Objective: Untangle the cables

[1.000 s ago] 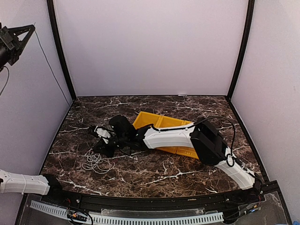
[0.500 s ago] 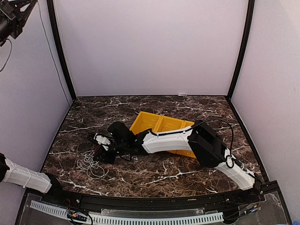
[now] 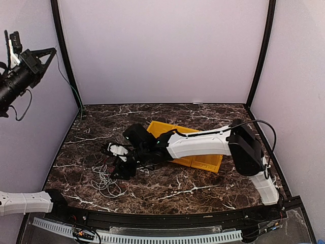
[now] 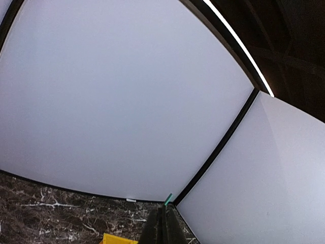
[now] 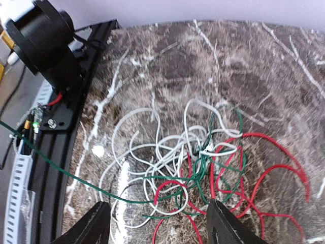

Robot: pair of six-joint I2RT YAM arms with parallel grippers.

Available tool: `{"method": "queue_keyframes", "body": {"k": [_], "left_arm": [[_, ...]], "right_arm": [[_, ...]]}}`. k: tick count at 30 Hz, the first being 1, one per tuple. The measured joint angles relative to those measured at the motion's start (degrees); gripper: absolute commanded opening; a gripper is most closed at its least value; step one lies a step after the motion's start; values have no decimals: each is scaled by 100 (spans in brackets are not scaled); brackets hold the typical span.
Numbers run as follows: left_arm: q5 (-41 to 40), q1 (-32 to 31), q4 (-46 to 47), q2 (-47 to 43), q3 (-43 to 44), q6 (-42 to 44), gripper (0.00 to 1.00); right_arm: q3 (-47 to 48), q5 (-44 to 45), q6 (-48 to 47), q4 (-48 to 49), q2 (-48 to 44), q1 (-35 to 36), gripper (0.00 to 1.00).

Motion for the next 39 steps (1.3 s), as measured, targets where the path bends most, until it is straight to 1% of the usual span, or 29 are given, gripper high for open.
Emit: {"method": "queue_keyframes", "body": {"k": [2,3,8,11,13,18,24,27,32,35,39], "left_arm": [[11,0,92,-219,-684,-160,0],[22,0,94,-247,-879,-214,0],[74,0,120,-223,-1541,-468,0],[107,0,157,-225,-1687,-560,0],[111,0,214,-243,-1711,-597,0],[109,0,422,-382,-1753,-721,0],[87,0,866,-728,-2135,-1086,0],[28,0,1003,-817,-2186,-1202,0],[-52,0,1176,-857,-2190,-1261,0],[-81,0,1204,-855,-2190,-1281,0],[-92,0,1217,-855,-2190,-1283,0]], "right_arm": [[9,7,-68,-74,-321,-15,68],[37,7,-85,-114,-472,-33,68],[369,-140,-116,-125,-730,-83,72],[415,-476,-118,-210,-717,-98,77],[505,-796,-103,-352,-660,-114,78],[643,-1351,98,-448,-525,-72,78],[824,-1797,804,-144,-192,-20,77],[846,-2048,1150,11,7,2,75],[1001,-2559,1696,232,278,122,68],[1014,-2811,2118,549,310,195,53],[1058,-3060,2673,1032,350,229,29]]}}
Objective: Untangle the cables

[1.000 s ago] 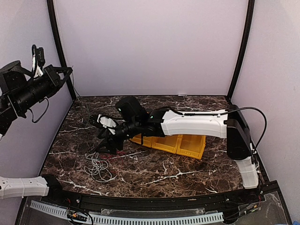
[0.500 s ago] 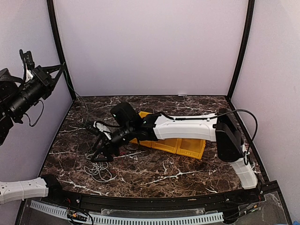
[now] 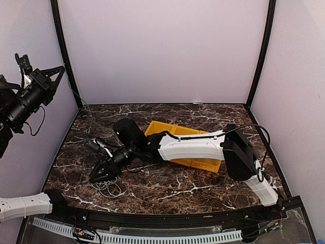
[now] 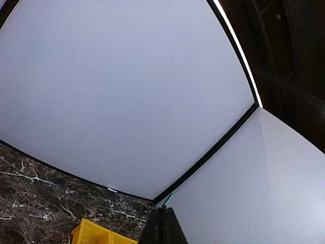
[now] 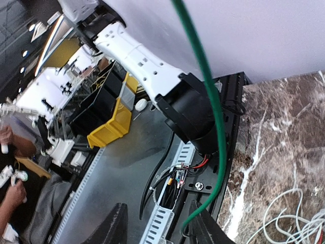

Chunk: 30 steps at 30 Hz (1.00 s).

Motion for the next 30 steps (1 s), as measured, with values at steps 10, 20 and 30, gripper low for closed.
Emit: {"method": "queue_keyframes", "body": {"k": [10,20,30], "left_arm": [[-352,0,2,-173,-192,262,45],[-616,0,-901,-131,-1659,715,62],[872,-22,-599,-1502,-3783,334,68]], "right_arm": [[-428,306,-120,26,-219,-81,0],[-1150,1080,-1471,-1394,-1368,-981,0],[-581,1471,-1991,-2181,-1517,-1091,0]]}}
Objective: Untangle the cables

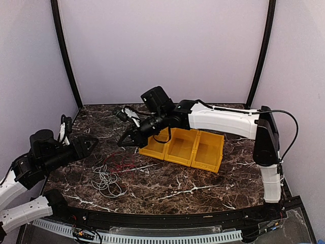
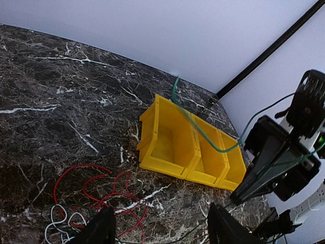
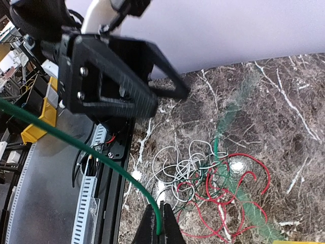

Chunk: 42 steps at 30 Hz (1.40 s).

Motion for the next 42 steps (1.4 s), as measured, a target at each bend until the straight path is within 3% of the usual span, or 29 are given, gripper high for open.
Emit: {"method": "queue_keyframes", "body": {"k": [9,15,22,28,33,37,42], "left_arm": [[581,-396,249,-79,-531,66,68],[614,-726,461,509,-498,520,68],[-297,-1672,758,1432,-474,1141,68],[-1226,-2415,1821,2334,-494,1729,62],[-1810,-2557,2839,3060,-619,2310,54],[-2229,-2557,3722,3204,-1001,2761,45],[-2625,-2551,4297,3512,-1224,3029,41]], "right_arm": [[743,254,-92,-267,0,-105,0],[1023,317,-74,-297,83,-275,0],[1078,225,70,-297,203,-400,0],[1086,55,245,-293,227,-420,0],[1117,-39,354,-280,227,-420,0],[1119,-103,457,-236,225,-420,0],[1115,-160,485,-221,168,-420,0]]}}
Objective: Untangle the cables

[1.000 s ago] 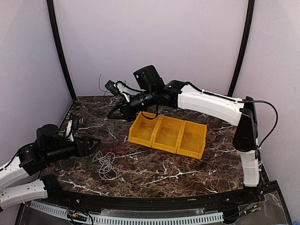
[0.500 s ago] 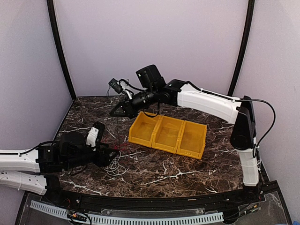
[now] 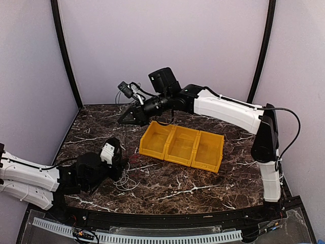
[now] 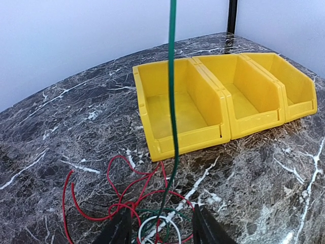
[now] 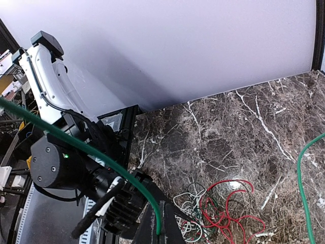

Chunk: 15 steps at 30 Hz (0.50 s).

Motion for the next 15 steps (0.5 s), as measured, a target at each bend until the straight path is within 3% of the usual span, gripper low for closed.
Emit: {"method": "queue_keyframes", "body": {"k": [15], "left_arm": [[-157,376,916,584,-761,-149,30]], "right_arm": [[63,-350,85,2,-391,496,0]]}}
